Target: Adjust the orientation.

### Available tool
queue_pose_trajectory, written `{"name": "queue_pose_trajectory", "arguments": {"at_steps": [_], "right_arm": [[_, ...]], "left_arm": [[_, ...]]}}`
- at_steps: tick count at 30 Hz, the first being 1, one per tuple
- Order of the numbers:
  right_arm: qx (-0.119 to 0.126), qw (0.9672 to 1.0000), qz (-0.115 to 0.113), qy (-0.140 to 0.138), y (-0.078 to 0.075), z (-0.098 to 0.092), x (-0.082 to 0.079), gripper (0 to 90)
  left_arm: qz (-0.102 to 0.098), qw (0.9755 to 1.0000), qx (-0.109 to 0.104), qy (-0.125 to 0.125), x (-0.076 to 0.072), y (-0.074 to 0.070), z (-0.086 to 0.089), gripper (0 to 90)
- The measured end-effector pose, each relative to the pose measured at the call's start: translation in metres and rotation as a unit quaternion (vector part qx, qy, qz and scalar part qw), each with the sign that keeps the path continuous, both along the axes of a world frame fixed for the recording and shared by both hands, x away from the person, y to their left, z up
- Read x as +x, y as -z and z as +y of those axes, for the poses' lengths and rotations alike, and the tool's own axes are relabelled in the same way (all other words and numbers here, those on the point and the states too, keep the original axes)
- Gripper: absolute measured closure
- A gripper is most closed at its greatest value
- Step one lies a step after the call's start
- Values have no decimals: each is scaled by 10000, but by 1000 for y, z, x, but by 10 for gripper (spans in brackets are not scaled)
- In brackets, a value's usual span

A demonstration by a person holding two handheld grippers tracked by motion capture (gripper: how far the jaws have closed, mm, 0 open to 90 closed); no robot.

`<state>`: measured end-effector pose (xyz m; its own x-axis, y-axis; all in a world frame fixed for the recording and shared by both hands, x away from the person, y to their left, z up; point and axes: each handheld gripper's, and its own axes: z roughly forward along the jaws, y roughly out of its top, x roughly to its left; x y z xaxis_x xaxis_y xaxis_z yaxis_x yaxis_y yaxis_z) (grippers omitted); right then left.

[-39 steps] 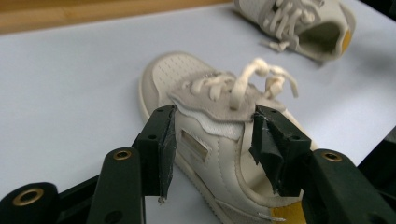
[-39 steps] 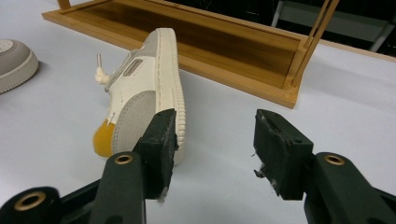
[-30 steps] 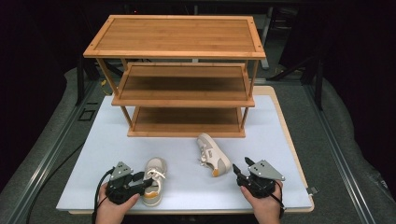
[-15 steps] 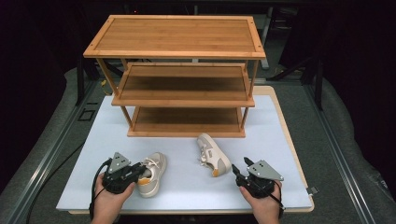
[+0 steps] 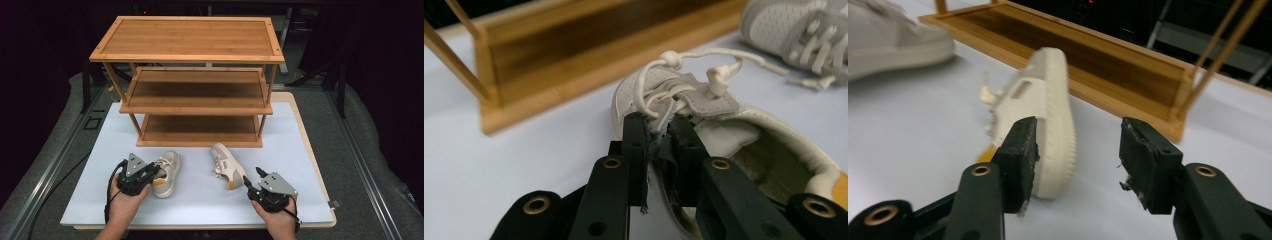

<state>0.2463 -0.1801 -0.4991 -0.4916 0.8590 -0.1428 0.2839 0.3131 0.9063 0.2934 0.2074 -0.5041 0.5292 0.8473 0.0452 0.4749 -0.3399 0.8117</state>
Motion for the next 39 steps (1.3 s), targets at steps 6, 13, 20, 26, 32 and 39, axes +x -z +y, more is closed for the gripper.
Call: {"name": "queue_pose_trajectory", "arguments": {"at_steps": [6,13,20,26,32,39], "right_arm": [[35,9985,90,-539,-1,24,9,515],[36,9958,484,-773,10,35,29,492],[716,9909,839,-773,10,19,49,481],[1365,9833,1127,-425,12,-6,66,463],[1337,9842,1160,0,12,-23,77,471],[727,9920,1005,215,6,-23,83,517]], "left_arm": [[177,9994,-259,161,-4,3,-2,697],[328,9978,-549,174,-7,5,5,541],[305,9973,-658,133,-13,3,12,483],[308,9968,-734,74,-13,3,15,469],[357,9964,-765,104,-12,5,14,460],[372,9962,-777,128,-10,7,14,458]]}}
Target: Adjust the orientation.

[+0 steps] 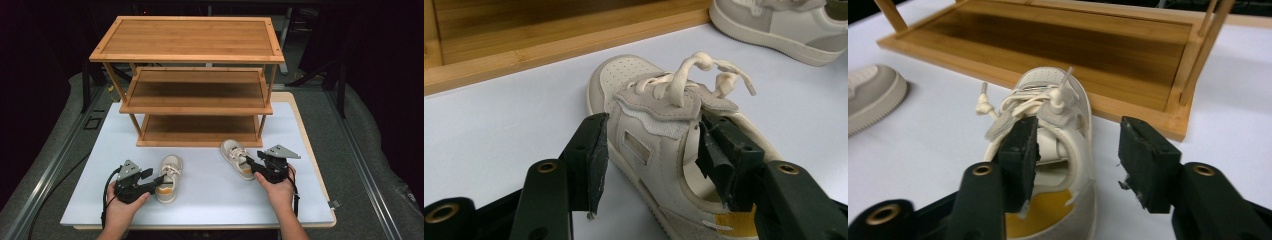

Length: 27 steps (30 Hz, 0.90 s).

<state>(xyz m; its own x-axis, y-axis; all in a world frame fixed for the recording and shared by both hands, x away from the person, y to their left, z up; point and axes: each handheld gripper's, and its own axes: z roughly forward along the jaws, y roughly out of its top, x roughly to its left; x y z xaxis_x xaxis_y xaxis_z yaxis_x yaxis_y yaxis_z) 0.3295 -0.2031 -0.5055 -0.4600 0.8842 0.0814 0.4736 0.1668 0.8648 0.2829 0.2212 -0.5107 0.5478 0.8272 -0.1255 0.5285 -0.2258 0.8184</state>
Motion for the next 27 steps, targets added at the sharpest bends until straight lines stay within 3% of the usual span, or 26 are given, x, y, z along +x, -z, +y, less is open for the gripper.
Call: {"name": "queue_pose_trajectory", "arguments": {"at_steps": [8,11,14,21,22,25,27], "right_arm": [[-730,9969,173,-224,0,16,16,594],[-782,9962,300,-217,4,17,20,635],[-631,9971,368,-230,5,16,22,641],[-526,9977,379,-200,4,18,20,665],[-510,9977,412,-185,4,19,19,670],[-551,9970,506,-199,2,23,14,678],[-565,9968,545,-154,2,26,9,683]], "left_arm": [[62,9999,-41,84,1,1,-2,453],[69,9999,-37,103,1,2,-3,448],[101,9999,-46,102,2,3,-2,443],[441,9980,-443,124,8,9,-1,477],[441,9981,-418,109,9,9,-1,478],[451,9985,-306,52,10,9,-2,549],[531,9977,-408,64,12,8,-2,574]]}}
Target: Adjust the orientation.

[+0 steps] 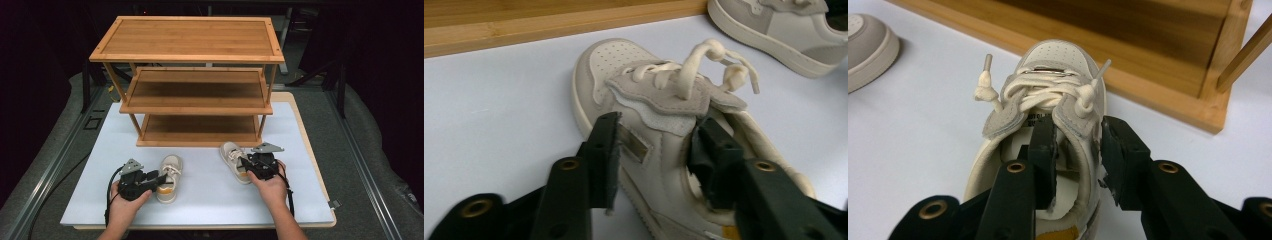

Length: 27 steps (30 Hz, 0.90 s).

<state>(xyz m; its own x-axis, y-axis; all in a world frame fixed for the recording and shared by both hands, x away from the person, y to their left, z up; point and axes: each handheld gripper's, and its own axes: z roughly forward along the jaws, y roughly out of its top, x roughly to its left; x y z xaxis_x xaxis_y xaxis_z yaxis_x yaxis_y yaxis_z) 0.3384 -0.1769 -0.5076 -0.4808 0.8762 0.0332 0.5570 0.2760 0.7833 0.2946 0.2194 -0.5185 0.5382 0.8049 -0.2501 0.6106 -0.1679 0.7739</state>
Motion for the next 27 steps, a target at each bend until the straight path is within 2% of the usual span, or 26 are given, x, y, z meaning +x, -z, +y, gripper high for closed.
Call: {"name": "queue_pose_trajectory", "arguments": {"at_steps": [3,6,8,9,12,15,17,18,22,25,26,27], "right_arm": [[-12,10000,51,13,0,5,-10,707],[24,10000,46,78,-3,9,-19,740],[247,9996,91,30,-2,12,-25,746],[278,9996,91,36,-1,13,-28,746],[256,9996,86,55,-1,21,-35,745],[134,9999,0,-28,-2,34,-46,745],[17,10000,-5,65,-2,42,-55,744],[83,10000,-32,-5,-1,45,-58,744],[236,9997,17,-4,0,58,-65,738],[319,9995,-8,22,1,65,-67,734],[332,9994,-7,105,1,67,-68,730],[468,9989,-16,95,2,69,-69,727]], "left_arm": [[45,9999,-103,80,1,2,-6,581],[17,9998,-68,175,1,1,-16,592],[-12,9998,-71,201,2,2,-23,603],[0,9997,-103,199,2,2,-26,604],[43,9996,-179,214,2,3,-38,603],[63,9996,-194,219,2,2,-47,603],[74,9994,-220,237,1,3,-50,603],[65,9995,-216,241,1,3,-52,603],[75,9993,-265,251,0,3,-56,604],[56,9993,-236,300,-2,3,-61,609],[80,9991,-244,338,-2,3,-62,611],[99,9990,-270,347,-3,3,-63,611]]}}
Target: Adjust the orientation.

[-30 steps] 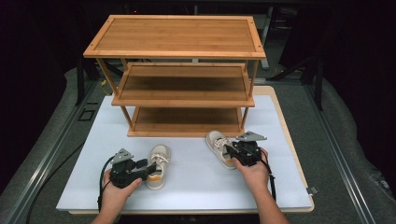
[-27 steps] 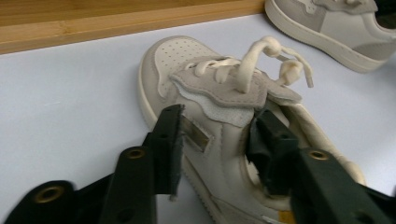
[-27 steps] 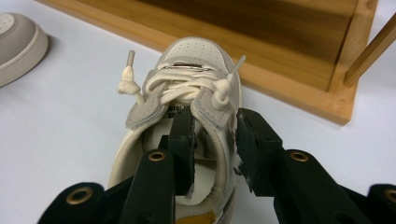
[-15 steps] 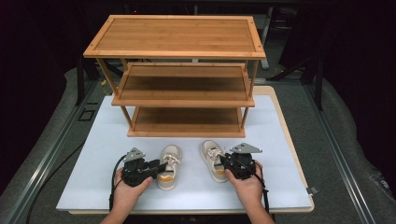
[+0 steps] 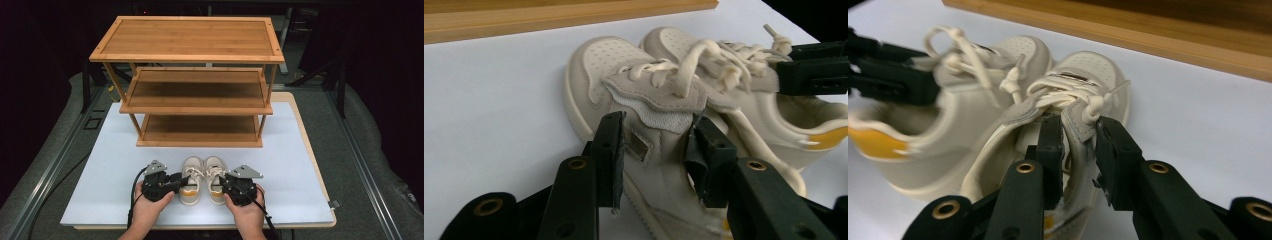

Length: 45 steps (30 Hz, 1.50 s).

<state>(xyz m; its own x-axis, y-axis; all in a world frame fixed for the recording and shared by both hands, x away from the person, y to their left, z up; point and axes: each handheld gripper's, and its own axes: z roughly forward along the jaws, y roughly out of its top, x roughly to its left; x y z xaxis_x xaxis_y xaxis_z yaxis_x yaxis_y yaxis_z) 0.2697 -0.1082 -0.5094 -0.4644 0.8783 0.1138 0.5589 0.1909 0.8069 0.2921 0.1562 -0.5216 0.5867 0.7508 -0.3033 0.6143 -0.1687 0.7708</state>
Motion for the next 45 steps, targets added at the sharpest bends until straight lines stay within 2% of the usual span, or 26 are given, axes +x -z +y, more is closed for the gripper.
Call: {"name": "queue_pose_trajectory", "arguments": {"at_steps": [2,3,4,7,9,12,14,17,20,22,24,28,31,32,38,42,43,45], "right_arm": [[379,9992,142,-7,0,1,-3,718],[550,9982,178,-135,1,1,-4,717],[548,9982,168,-145,0,3,-6,681],[339,9992,75,-190,0,5,-7,674],[369,9989,26,-278,0,3,-6,647],[270,9993,-46,-239,1,3,-7,611],[281,9993,-158,-188,-1,-1,-7,582],[183,9995,-209,-161,-2,-7,-8,566],[333,9989,-198,-257,1,-9,-8,564],[412,9987,-209,-225,3,-7,-9,552],[365,9988,-277,-165,3,-4,-9,541],[290,9990,-235,-238,6,2,-9,527],[260,9993,-249,-73,8,5,-9,461],[289,9994,-203,-19,8,6,-8,439],[511,9985,16,194,17,7,-6,464],[760,9964,205,311,21,4,-4,463],[867,9954,231,332,22,3,-4,462],[913,9948,213,386,23,4,-6,474]], "left_arm": [[6,10000,-5,-10,0,0,-1,611],[0,10000,0,2,0,0,-1,611],[15,10000,-18,29,1,0,0,613],[31,9999,-77,88,3,1,2,613],[4,9999,-99,111,3,2,3,613],[-8,9999,-95,106,2,2,3,611],[-22,9999,2,118,2,1,4,605],[-42,9999,-29,132,1,0,5,594],[-76,9999,14,81,0,0,6,563],[-90,10000,27,21,-1,0,4,541],[-87,9999,70,-5,0,1,2,524],[-92,9999,104,14,0,4,-4,487],[-110,9999,115,16,0,5,-4,485],[-112,9999,105,-21,0,5,-5,483],[-112,9996,113,-240,-3,7,-9,484],[-88,9991,91,-408,-7,7,-10,498],[-105,9987,85,-484,-9,7,-10,498],[-107,9984,75,-543,-11,7,-11,498]]}}
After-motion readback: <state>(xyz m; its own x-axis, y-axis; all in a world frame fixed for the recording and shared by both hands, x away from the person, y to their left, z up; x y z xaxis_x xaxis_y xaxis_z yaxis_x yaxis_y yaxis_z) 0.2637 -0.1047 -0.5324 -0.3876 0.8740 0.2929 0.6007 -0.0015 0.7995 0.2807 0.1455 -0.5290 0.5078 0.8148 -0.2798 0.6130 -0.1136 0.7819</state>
